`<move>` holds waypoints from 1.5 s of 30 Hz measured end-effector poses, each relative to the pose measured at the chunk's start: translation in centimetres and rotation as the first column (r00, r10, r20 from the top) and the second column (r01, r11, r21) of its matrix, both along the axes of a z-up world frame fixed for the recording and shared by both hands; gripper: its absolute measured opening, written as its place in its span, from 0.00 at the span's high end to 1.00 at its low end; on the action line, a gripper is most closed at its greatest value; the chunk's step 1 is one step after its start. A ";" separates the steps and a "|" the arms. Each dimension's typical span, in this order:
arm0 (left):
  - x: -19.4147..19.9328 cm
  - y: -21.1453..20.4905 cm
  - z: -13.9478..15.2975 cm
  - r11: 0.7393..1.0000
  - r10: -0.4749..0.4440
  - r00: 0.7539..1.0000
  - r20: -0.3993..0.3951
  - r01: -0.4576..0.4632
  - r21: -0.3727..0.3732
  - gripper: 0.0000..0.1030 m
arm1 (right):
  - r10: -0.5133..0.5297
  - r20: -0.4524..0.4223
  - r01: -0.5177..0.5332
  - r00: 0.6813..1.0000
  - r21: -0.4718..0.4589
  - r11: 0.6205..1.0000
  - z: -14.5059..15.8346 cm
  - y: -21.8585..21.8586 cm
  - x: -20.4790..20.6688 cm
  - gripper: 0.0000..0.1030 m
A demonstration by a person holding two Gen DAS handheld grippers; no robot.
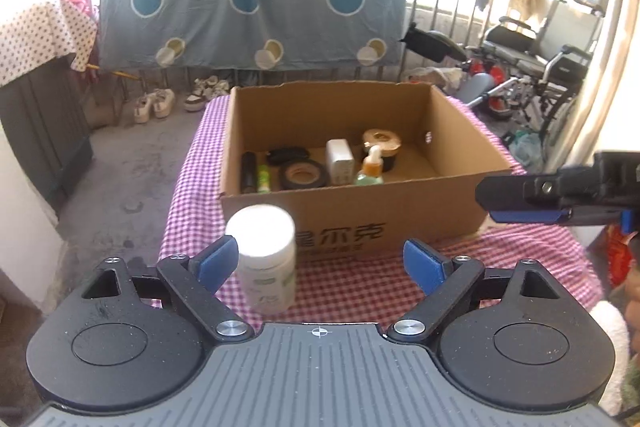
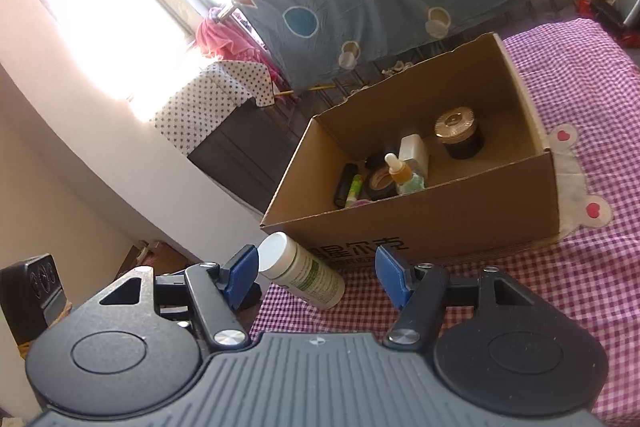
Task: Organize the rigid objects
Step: 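Withdraw the right gripper from the box to the white supplement bottle, then close the right gripper on the white supplement bottle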
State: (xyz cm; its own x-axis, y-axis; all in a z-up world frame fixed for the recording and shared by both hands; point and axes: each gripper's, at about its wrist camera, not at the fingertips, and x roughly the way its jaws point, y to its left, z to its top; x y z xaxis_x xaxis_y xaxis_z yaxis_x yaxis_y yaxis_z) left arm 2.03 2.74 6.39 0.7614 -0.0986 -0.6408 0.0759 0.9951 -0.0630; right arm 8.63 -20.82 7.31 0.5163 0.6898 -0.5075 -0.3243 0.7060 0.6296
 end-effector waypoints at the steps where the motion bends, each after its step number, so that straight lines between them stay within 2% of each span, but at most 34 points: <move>1: 0.4 0.2 -0.4 1.000 0.015 1.000 -0.004 -0.015 0.004 0.12 | 0.017 -0.002 -0.017 1.000 0.000 1.000 0.1 0.7 0.3 0.34; 8: 2.6 2.2 -3.6 0.995 0.079 0.997 -0.011 -0.078 0.067 0.15 | 0.114 -0.021 -0.114 0.993 -0.045 0.992 -0.7 7.0 2.7 0.34; 14: 4.5 3.7 -5.3 0.995 0.097 0.992 -0.076 -0.095 0.034 0.27 | 0.143 -0.057 -0.147 0.988 -0.071 0.987 -2.5 11.2 5.1 0.35; 17: 5.3 3.9 -5.7 0.995 0.096 0.990 -0.102 -0.094 0.029 0.30 | 0.147 -0.078 -0.154 0.986 -0.081 0.985 -3.4 12.5 6.0 0.42; 19: 5.5 4.0 -6.0 0.996 0.090 0.989 -0.114 -0.090 0.009 0.34 | 0.150 -0.096 -0.158 0.984 -0.084 0.984 -4.0 13.1 6.6 0.42; 28: 5.9 3.3 -5.7 0.995 0.096 0.989 -0.115 -0.097 -0.001 0.47 | 0.161 -0.144 -0.170 0.976 -0.053 0.984 -5.3 13.5 7.3 0.54; 37: 5.6 2.5 -5.5 0.995 0.102 0.988 -0.116 -0.101 0.013 0.49 | 0.152 -0.154 -0.162 0.976 -0.053 0.985 -4.9 13.4 7.1 0.56; 45: 4.8 1.0 -5.1 0.998 0.066 0.991 -0.115 -0.065 0.005 0.49 | 0.124 -0.143 -0.135 0.982 -0.074 0.988 -4.1 11.6 5.7 0.55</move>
